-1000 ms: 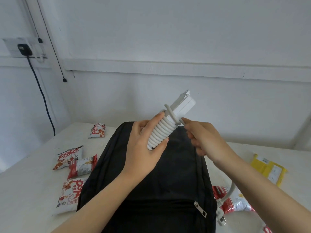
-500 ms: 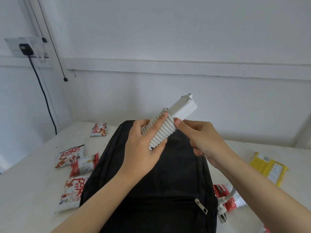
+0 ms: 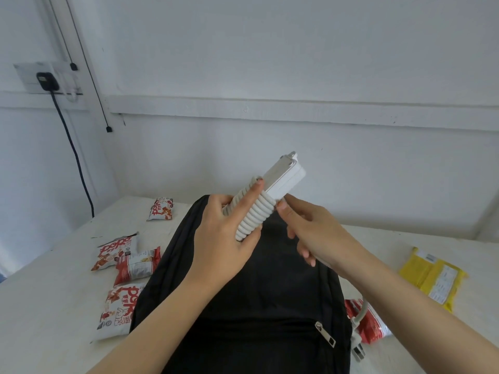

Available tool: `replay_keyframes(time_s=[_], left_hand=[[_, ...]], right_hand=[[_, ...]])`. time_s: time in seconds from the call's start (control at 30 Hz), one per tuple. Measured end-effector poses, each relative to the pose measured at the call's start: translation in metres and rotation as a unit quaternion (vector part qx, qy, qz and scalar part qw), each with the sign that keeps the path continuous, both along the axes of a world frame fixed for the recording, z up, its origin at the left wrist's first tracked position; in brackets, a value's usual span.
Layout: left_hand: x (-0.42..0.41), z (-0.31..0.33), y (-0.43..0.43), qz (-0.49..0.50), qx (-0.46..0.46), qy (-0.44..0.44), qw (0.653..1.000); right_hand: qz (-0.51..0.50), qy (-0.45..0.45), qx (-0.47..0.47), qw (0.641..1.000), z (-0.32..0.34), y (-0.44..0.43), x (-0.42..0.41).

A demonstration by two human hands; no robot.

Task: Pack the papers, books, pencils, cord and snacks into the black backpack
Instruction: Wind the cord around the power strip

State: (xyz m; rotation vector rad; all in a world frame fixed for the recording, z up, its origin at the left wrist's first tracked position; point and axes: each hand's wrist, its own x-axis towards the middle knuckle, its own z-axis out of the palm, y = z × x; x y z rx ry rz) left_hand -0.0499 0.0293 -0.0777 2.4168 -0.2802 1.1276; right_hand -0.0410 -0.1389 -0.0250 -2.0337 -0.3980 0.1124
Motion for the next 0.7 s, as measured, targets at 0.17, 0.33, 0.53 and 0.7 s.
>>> replay_keyframes(time_s=[0.17,0.33,0.53,0.7], left_hand=[[0.007,0.008,0.014,0.047,0.004,0.010,0.999],[0.013,0.009,0.022,0.068,0.017,0.007,0.998],[0.023,0.007,0.014,0.078,0.043,0.032,0.996],[0.032,0.012,-0.002,0.063,0.036,0.053,0.996]], right_hand=[[-0.014,-0.138,-0.222,0.965,-0.009,-0.013,0.000],[0.027,-0.146,-0.199,0.969,-0.010,-0.025,0.001],[-0.040,-0.228,-0.184,0.955,0.008,-0.026,0.000],[-0.054,-0.288,-0.270,0.917,0.025,-0.015,-0.017]])
